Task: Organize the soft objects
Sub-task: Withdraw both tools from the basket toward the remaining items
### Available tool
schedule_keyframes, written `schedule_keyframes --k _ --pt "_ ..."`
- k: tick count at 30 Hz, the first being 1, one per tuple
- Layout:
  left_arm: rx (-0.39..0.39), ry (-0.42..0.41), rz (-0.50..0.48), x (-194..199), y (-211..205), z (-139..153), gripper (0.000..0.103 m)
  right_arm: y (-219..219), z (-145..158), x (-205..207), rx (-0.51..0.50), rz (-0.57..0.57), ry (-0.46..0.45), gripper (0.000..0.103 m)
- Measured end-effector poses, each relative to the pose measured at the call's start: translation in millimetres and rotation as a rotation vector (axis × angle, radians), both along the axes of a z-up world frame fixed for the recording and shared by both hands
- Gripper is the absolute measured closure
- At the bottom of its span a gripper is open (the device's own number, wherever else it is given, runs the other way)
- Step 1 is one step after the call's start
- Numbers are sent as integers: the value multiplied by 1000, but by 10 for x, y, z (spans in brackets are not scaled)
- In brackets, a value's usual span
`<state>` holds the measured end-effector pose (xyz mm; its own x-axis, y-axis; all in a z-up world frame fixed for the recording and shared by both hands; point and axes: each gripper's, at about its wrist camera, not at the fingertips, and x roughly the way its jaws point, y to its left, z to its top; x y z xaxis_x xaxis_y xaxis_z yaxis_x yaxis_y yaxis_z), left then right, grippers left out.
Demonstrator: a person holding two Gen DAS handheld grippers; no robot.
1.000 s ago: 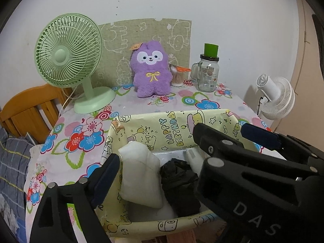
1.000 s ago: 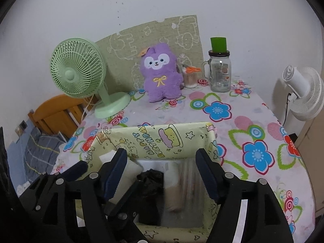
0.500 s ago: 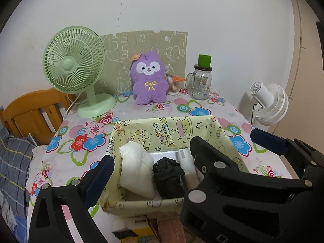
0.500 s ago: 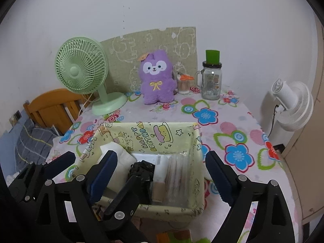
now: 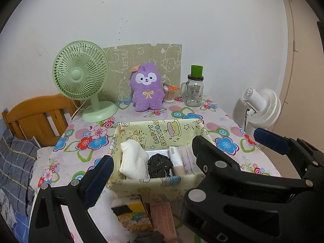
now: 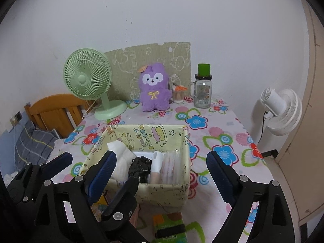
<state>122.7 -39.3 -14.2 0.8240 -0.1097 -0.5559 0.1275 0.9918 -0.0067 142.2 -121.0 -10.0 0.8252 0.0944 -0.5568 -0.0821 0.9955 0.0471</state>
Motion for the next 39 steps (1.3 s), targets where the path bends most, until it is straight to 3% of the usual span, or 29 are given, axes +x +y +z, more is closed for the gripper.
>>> schedule_keyframes --k 22,39 --pt "-6 -52 25 -619 -13 -74 2 6 -52 -647 -26 23 -44 4" --pt "14 10 36 -683 -24 -439 2 -3 -450 -707 -6 23 12 4"
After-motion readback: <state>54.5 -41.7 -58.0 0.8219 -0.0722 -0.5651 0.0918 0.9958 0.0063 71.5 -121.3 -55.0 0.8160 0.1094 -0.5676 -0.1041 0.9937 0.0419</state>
